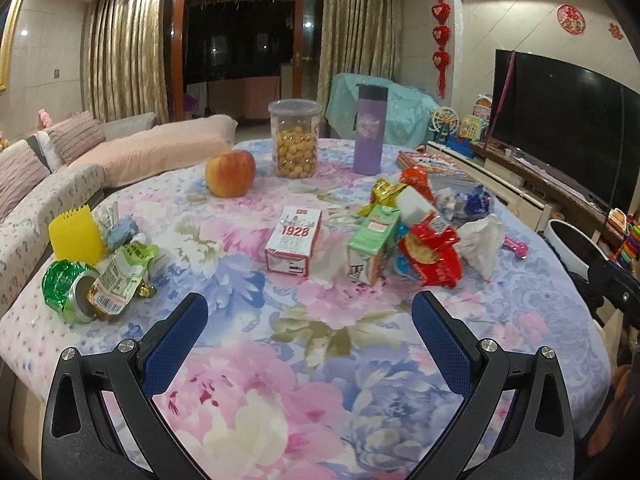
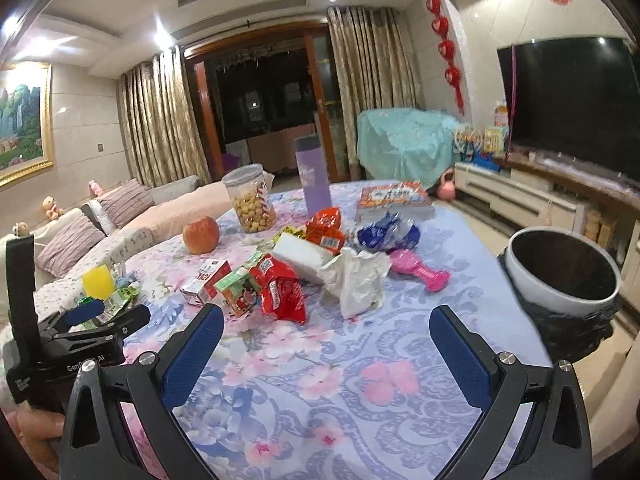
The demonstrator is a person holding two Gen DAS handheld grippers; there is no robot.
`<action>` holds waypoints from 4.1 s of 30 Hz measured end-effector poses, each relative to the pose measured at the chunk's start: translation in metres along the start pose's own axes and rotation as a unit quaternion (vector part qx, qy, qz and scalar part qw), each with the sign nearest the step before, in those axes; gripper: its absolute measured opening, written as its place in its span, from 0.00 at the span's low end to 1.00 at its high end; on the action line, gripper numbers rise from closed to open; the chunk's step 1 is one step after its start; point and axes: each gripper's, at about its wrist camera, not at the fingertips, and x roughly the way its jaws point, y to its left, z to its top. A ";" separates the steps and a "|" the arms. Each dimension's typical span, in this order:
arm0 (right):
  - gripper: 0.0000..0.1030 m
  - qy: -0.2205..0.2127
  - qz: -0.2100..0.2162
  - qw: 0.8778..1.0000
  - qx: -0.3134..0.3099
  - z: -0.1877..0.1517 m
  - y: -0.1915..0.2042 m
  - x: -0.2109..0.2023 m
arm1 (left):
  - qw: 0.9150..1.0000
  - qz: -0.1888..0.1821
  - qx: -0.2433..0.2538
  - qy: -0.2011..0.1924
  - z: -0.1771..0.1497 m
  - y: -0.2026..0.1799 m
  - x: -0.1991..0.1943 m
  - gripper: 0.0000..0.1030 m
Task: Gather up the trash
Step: 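Grasp the white milk carton with left tool while right tool grasps red chip bag, then carry the milk carton and red chip bag with both tools over the trash bin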
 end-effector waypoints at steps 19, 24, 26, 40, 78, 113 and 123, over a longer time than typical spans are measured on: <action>0.88 0.073 0.049 0.996 0.000 0.001 0.025 0.084 | 0.997 0.009 0.003 0.072 0.028 0.028 0.086 0.94; 0.81 0.102 0.070 0.992 0.010 0.005 0.028 0.114 | 0.995 0.009 0.014 0.101 0.038 0.029 0.118 0.92; 0.77 0.114 0.076 0.990 0.012 0.007 0.029 0.126 | 0.994 0.007 0.011 0.109 0.040 0.029 0.128 0.91; 0.26 0.156 0.094 0.983 0.025 -0.001 0.023 0.163 | 0.989 -0.013 0.001 0.147 0.038 0.032 0.161 0.46; 0.23 0.069 0.010 0.992 0.107 -0.005 -0.111 0.021 | 0.963 -0.213 0.128 0.104 0.021 -0.177 0.046 0.46; 0.23 0.048 -0.094 0.979 0.175 0.023 -0.257 -0.004 | 0.924 -0.282 0.234 0.105 0.044 -0.354 0.079 0.46; 0.23 0.062 -0.098 0.976 0.182 0.030 -0.278 0.007 | 0.919 -0.284 0.250 0.112 0.054 -0.383 0.094 0.46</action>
